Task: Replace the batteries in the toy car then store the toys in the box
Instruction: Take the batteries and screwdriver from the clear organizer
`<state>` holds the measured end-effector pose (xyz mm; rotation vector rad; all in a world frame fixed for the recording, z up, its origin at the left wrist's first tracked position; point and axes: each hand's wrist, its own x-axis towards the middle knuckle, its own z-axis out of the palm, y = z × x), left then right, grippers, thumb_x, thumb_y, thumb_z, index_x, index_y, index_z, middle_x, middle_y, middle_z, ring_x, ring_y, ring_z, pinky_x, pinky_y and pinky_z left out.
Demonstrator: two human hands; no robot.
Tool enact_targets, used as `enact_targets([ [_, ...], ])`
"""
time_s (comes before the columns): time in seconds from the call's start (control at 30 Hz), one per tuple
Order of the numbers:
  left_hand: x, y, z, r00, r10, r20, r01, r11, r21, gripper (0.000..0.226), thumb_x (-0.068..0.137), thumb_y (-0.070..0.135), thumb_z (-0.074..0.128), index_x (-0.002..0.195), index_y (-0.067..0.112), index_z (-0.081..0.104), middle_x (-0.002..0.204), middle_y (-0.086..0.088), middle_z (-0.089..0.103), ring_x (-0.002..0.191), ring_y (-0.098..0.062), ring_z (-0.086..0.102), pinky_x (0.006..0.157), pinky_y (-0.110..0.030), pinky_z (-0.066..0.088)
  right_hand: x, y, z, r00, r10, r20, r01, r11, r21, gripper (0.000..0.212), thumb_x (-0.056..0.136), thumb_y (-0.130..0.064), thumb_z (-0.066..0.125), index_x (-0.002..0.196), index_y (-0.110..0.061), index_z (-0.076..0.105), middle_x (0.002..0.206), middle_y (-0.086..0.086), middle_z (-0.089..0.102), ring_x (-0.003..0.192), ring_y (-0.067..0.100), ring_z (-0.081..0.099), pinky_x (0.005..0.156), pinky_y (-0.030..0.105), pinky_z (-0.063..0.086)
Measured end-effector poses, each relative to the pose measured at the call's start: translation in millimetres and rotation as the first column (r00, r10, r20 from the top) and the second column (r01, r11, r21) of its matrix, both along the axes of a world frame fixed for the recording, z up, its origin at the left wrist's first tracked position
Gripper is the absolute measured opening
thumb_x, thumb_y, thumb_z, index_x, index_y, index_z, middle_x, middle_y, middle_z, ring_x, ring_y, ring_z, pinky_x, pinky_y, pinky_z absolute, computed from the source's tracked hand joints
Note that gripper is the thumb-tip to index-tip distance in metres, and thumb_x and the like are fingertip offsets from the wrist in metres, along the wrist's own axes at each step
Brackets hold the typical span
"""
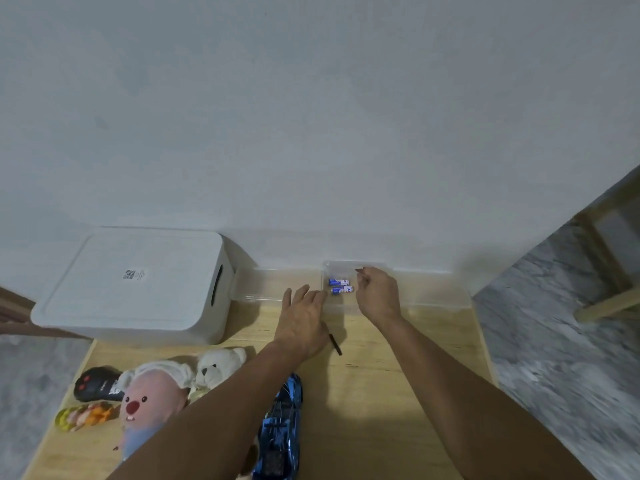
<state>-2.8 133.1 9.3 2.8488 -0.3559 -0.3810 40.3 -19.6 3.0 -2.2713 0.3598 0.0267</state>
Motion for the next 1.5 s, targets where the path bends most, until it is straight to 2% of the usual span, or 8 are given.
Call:
enact_targets([
  [0.1, 2, 3, 2, 1.000, -0.008, -0.025, 0.009, 0.999, 0.034, 0.066, 0.084, 0.014, 0.050, 0.148, 0.018, 0.032, 0.152, 0.000, 0.039, 0.149, -0.023, 0.013, 0.121, -0.049, 0.003, 10, -1, -2, 0.969, 0.201, -0.143, -0.228, 0.952, -0.206, 0.034, 0.095, -0.008, 0.050, 0.125, -0.015, 0.064, 0.122, 0.009, 0.064, 0.114, 0.027, 0.058, 0.092, 0.026, 0.044],
  [0.2, 4, 5, 5, 0.999, -0.035, -0.040, 0.037, 0.997, 0.072, 0.060, 0.087, 0.015, 0.047, 0.146, 0.020, 0.037, 0.154, 0.003, 0.035, 0.150, -0.023, 0.009, 0.121, -0.051, -0.001, 19, 2, -4, 0.900, 0.336, -0.279, -0.426, 0.815, -0.393, 0.037, 0.095, -0.012, 0.048, 0.129, -0.022, 0.059, 0.120, 0.010, 0.062, 0.113, 0.028, 0.055, 0.088, 0.029, 0.044],
  [0.33, 5, 4, 7, 0.996, -0.084, -0.039, 0.089, 0.986, 0.139, 0.059, 0.088, 0.020, 0.048, 0.146, 0.019, 0.038, 0.158, -0.002, 0.026, 0.150, -0.026, 0.007, 0.120, -0.053, -0.001, 25, 9, -8, 0.793, 0.383, -0.474, -0.596, 0.647, -0.475, 0.039, 0.098, -0.021, 0.040, 0.136, -0.024, 0.050, 0.129, 0.006, 0.058, 0.119, 0.025, 0.052, 0.094, 0.030, 0.042],
  [0.6, 4, 6, 4, 0.992, -0.127, -0.017, 0.128, 0.980, 0.155, 0.064, 0.086, 0.014, 0.047, 0.149, 0.016, 0.033, 0.164, -0.003, -0.001, 0.150, -0.027, -0.006, 0.119, -0.053, -0.006, 34, 15, -5, 0.792, 0.417, -0.446, -0.610, 0.575, -0.546, 0.027, 0.097, -0.018, 0.044, 0.123, -0.014, 0.052, 0.114, 0.011, 0.065, 0.108, 0.030, 0.059, 0.087, 0.034, 0.045],
  [0.83, 8, 9, 2, 0.990, -0.132, -0.054, 0.140, 0.974, 0.177, 0.069, 0.083, 0.008, 0.046, 0.150, 0.020, 0.031, 0.164, -0.003, -0.005, 0.149, -0.028, -0.016, 0.115, -0.056, -0.013, 35, 20, -3, 0.784, 0.398, -0.476, -0.619, 0.557, -0.553, 0.025, 0.095, -0.014, 0.044, 0.119, -0.013, 0.050, 0.113, 0.009, 0.066, 0.110, 0.031, 0.057, 0.090, 0.035, 0.043],
  [1.0, 9, 12, 2, 0.986, -0.130, -0.102, 0.148, 0.972, 0.185, 0.073, 0.084, 0.008, 0.048, 0.152, 0.024, 0.026, 0.164, -0.004, -0.006, 0.148, -0.029, -0.019, 0.115, -0.057, -0.012, 34, 23, -4, 0.797, 0.387, -0.464, -0.603, 0.558, -0.570, 0.029, 0.094, -0.025, 0.052, 0.122, -0.015, 0.050, 0.114, 0.007, 0.065, 0.109, 0.028, 0.058, 0.088, 0.033, 0.043],
  [1.2, 5, 13, -1, 0.986, -0.113, -0.126, 0.134, 0.976, 0.172, 0.082, 0.083, 0.003, 0.046, 0.155, 0.026, 0.015, 0.164, -0.002, -0.006, 0.148, -0.027, -0.020, 0.115, -0.057, -0.011, 35, 22, -4, 0.780, 0.394, -0.487, -0.625, 0.549, -0.555, 0.034, 0.093, -0.028, 0.057, 0.123, -0.013, 0.050, 0.120, 0.008, 0.061, 0.113, 0.028, 0.056, 0.093, 0.035, 0.042],
  [1.5, 4, 13, -1, 0.982, -0.089, -0.164, 0.116, 0.980, 0.164, 0.083, 0.084, 0.005, 0.046, 0.155, 0.027, 0.010, 0.164, -0.002, -0.007, 0.147, -0.028, -0.021, 0.116, -0.058, -0.010, 38, 20, -10, 0.740, 0.432, -0.516, -0.671, 0.524, -0.525, 0.037, 0.092, -0.034, 0.059, 0.121, -0.013, 0.048, 0.116, 0.007, 0.059, 0.108, 0.030, 0.057, 0.090, 0.037, 0.043],
])
